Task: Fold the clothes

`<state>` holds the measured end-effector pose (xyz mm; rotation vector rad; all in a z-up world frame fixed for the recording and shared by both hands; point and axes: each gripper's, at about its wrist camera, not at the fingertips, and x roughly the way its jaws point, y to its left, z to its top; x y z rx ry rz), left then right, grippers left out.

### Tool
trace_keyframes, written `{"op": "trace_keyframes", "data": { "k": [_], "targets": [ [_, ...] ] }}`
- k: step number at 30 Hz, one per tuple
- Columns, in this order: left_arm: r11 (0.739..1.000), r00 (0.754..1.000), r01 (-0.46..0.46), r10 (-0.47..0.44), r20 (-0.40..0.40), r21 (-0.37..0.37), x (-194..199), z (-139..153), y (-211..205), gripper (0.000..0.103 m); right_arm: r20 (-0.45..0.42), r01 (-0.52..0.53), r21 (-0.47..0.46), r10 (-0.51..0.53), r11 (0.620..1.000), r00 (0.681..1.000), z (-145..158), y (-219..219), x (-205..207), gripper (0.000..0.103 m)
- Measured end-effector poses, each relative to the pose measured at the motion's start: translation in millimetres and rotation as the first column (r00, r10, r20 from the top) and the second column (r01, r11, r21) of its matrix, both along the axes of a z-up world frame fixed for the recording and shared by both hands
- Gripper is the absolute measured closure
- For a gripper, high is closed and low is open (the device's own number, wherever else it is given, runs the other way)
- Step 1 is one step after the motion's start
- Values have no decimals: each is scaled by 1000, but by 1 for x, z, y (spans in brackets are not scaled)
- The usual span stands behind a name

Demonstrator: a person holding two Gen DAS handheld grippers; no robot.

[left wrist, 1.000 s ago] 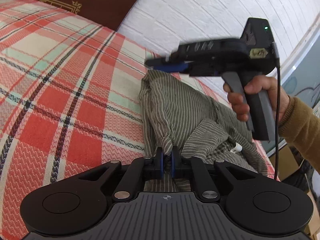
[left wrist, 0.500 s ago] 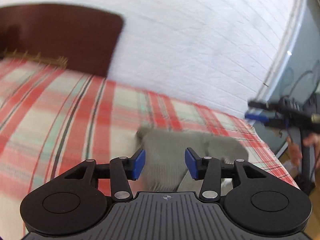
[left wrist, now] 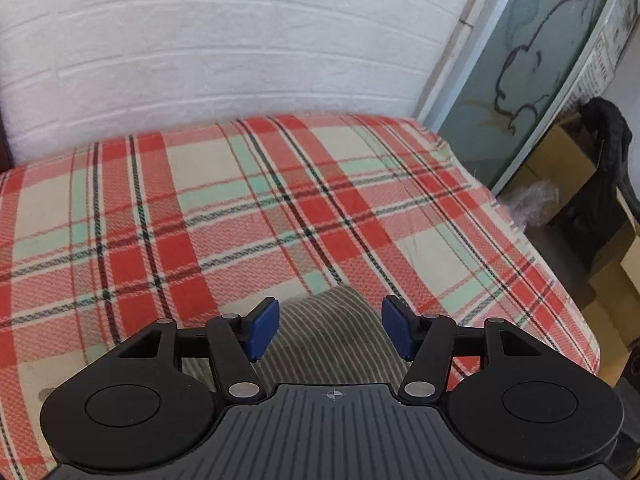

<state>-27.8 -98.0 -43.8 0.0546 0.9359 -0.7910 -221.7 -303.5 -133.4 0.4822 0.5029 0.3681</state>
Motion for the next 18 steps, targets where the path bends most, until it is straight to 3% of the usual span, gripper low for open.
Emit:
{"op": "trace_keyframes", "data": {
  "k": [3, 9, 14, 16, 18],
  "targets": [
    [999, 1000, 2, -2, -10, 48, -4, -2, -19, 32, 29, 15, -54, -13, 998, 1000, 0, 5, -1, 50],
    [973, 996, -19, -1, 87, 231, -15, 4, -56, 37, 38, 0, -64, 3, 998, 999, -1, 9, 4, 50],
    [959, 997, -5, -15, 69, 284, -13, -5, -68, 42, 41, -16, -75, 19, 997, 999, -1, 13, 5, 50],
    [955, 997, -13, -8, 72, 295, -11, -8, -70, 56, 35, -21, -77, 24, 997, 999, -3, 15, 7, 50],
    [952, 997, -29, 5, 79, 304, -8, -11, -70, 96, 26, -31, -73, 33, 997, 999, -5, 18, 11, 51]
  ]
}}
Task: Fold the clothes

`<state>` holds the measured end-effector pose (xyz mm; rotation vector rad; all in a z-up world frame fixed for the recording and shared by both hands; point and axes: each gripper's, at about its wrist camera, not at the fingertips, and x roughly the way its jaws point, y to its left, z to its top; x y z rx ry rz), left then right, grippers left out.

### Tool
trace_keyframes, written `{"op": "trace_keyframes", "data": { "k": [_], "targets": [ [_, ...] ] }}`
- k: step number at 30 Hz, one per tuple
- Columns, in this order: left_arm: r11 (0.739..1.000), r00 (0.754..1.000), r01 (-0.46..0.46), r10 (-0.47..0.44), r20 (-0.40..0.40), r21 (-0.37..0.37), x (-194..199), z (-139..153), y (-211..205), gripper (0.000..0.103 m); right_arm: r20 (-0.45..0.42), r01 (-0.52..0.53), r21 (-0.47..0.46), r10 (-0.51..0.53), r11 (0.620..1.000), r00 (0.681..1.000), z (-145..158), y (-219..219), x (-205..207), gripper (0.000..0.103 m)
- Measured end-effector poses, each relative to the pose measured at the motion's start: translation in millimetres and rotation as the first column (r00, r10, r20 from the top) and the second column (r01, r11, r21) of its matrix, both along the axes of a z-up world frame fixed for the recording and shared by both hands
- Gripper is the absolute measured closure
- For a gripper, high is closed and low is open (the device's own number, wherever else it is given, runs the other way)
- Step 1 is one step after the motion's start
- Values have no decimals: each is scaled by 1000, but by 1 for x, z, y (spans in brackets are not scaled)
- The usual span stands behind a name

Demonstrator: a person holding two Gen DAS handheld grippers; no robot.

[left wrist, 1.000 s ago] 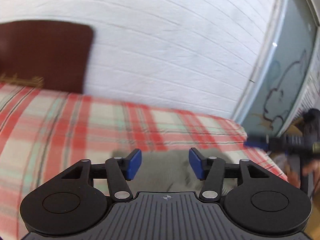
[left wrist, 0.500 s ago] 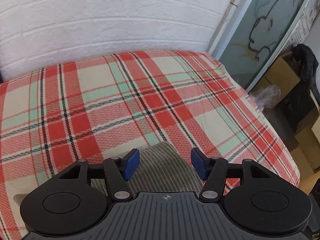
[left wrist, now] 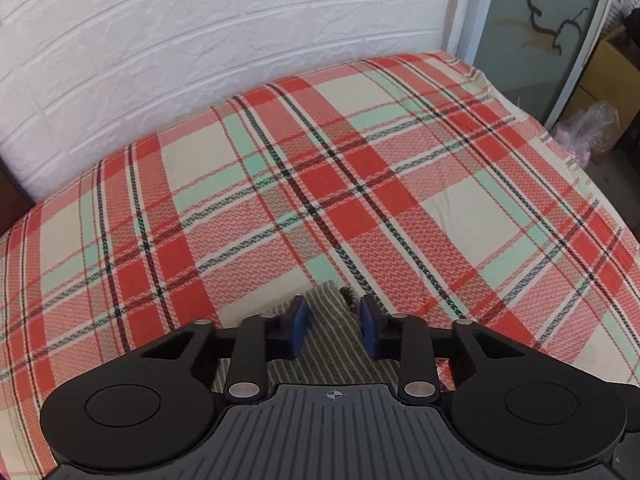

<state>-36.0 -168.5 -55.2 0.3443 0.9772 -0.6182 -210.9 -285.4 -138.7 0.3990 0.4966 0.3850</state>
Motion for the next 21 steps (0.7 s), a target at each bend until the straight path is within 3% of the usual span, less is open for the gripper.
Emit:
{"op": "trace_keyframes", "data": {
  "k": [2, 3, 4, 9, 16, 17, 18, 19, 21],
  "targets": [
    [1000, 1000, -14, 14, 7, 9, 3, -3, -1, 98, -27, -16, 8, 17, 1000, 999, -4, 3, 6, 78],
    [1000, 1000, -22, 22, 10, 11, 4, -4, -1, 99, -56, -21, 18, 22, 1000, 998, -6, 3, 7, 99],
    [999, 999, -32, 32, 8, -4, 5, -1, 1, 99, -77, -25, 28, 27, 999, 997, -8, 3, 7, 99],
    [997, 996, -68, 70, 46, -44, 8, 7, 7, 103, -25, -43, 133, 47, 990, 999, 9, -2, -20, 99],
    [997, 997, -61, 62, 37, -44, 11, 0, 5, 103, -171, 1, 277, 48, 961, 984, -26, -8, -12, 97],
    [997, 997, -56, 58, 45, -54, 11, 1, 7, 99, -183, 13, 307, 46, 952, 982, -29, -11, -11, 96],
    [996, 997, -61, 64, 41, -66, 12, 3, 10, 87, -189, 17, 321, 47, 947, 981, -29, -14, -12, 95],
    [994, 996, -73, 77, 42, -80, 14, 6, 15, 82, -196, 21, 334, 48, 942, 980, -30, -17, -13, 94],
    [991, 994, -90, 96, 50, -103, 15, 13, 26, 80, -190, 23, 333, 43, 943, 981, -27, -20, -18, 92]
  ]
}}
